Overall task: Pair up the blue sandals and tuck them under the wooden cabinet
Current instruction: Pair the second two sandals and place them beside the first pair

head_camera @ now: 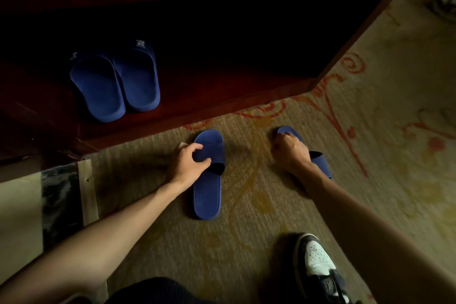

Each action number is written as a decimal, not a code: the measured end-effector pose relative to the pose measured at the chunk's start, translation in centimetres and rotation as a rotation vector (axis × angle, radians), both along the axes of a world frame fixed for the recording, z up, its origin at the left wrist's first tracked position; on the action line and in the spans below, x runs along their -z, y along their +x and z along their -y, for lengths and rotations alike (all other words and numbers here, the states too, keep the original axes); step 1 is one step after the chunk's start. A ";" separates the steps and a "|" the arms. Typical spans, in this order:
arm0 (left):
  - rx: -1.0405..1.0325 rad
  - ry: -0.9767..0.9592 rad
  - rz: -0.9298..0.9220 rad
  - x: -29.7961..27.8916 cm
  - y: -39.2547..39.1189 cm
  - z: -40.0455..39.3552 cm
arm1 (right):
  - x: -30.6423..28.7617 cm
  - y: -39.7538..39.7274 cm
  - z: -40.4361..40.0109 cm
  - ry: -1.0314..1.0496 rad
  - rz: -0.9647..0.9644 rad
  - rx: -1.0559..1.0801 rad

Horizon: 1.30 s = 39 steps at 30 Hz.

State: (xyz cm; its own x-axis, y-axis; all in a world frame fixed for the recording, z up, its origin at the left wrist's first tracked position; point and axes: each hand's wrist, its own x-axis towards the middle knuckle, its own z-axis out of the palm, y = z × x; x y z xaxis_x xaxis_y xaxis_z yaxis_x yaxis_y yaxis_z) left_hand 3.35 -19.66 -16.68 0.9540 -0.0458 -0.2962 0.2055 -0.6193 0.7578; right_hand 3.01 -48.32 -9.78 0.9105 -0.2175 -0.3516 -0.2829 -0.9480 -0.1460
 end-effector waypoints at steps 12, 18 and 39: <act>0.264 0.208 0.147 -1.3 0.1 2.0 | -1.5 -2.5 6.1 -0.261 -0.356 -0.133; 0.209 0.181 0.117 -1.6 0.1 1.5 | -2.1 -1.8 4.8 -0.179 -0.257 -0.068; -0.434 -0.516 -0.441 -0.7 -3.9 4.8 | 1.8 -2.8 -8.8 1.301 0.349 1.550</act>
